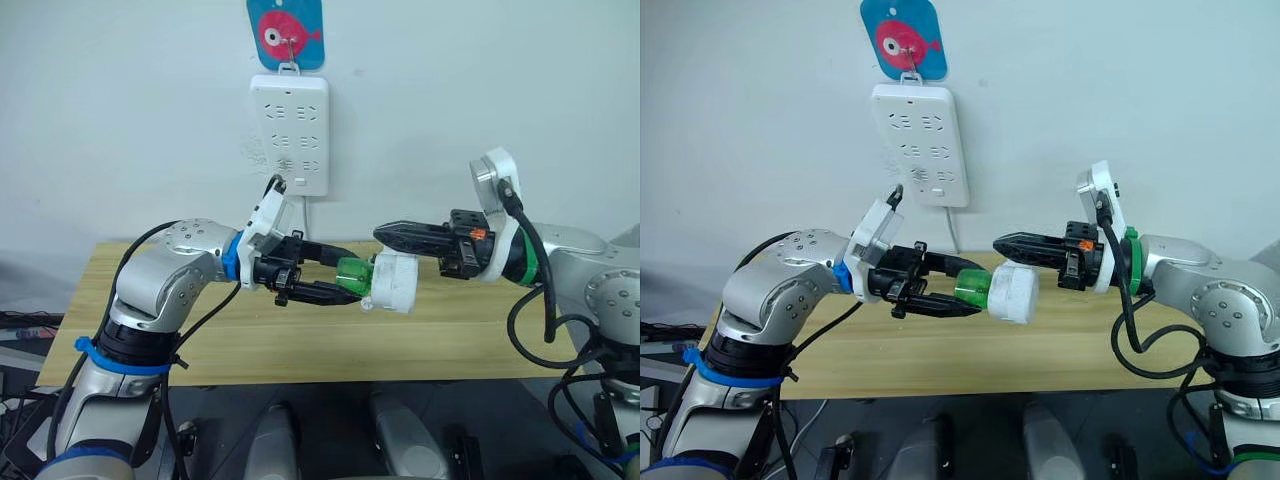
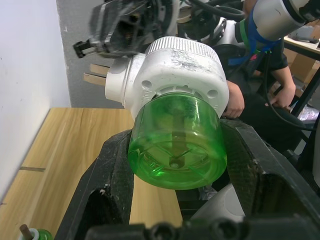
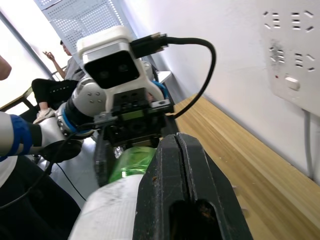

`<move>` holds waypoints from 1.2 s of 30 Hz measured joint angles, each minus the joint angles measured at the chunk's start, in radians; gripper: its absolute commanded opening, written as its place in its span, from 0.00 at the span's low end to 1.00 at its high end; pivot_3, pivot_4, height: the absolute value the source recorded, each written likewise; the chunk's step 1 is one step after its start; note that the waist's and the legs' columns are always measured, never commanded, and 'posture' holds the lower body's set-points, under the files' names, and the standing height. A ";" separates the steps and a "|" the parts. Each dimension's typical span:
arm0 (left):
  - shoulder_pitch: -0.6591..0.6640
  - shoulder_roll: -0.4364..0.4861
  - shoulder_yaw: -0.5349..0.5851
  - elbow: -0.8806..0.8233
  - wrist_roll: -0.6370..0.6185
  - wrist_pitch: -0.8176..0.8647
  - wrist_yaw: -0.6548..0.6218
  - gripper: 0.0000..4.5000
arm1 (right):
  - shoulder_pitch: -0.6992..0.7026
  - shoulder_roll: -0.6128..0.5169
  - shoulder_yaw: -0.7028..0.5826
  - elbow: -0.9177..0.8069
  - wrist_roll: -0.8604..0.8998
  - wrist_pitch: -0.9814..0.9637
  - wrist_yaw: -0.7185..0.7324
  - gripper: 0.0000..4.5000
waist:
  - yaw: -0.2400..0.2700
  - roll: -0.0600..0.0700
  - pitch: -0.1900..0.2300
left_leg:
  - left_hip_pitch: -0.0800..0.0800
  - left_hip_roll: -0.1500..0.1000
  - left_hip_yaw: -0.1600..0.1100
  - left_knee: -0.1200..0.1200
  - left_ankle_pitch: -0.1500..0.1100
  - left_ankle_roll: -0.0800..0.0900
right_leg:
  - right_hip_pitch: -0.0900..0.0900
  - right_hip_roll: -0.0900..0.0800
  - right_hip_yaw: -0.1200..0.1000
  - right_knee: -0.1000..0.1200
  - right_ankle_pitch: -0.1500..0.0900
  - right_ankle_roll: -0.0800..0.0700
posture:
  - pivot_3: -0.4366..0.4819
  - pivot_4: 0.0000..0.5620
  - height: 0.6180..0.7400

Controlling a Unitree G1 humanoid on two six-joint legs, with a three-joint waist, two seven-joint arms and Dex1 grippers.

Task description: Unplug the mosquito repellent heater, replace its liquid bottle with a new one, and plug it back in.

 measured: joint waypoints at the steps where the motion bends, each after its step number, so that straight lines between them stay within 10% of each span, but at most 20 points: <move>1: 0.001 0.000 0.000 -0.002 -0.003 0.001 0.000 0.53 | -0.004 0.000 0.001 0.007 -0.010 0.001 0.006 0.00 | 0.000 0.000 0.000 | 0.000 0.000 0.000 0.000 0.000 0.000 | 0.000 0.000 0.000 0.000 0.000 0.000 | 0.26 0.40 0.86; 25: 0.028 -0.001 0.003 -0.019 -0.017 0.004 0.026 0.53 | -0.007 0.005 -0.015 0.061 -0.064 0.086 0.031 0.00 | 0.001 0.000 0.000 | 0.000 0.000 0.000 0.000 0.000 0.000 | 0.000 0.000 0.000 0.000 0.000 0.000 | 0.26 0.40 0.86; 36: 0.088 -0.061 0.003 0.006 0.094 -0.193 0.088 0.53 | 0.225 -0.040 -0.301 0.004 0.304 0.155 -0.278 0.79 | 0.002 0.000 0.000 | -0.001 -0.001 0.000 0.000 0.000 0.000 | 0.000 0.000 0.000 0.000 0.000 0.000 | 0.23 0.41 0.86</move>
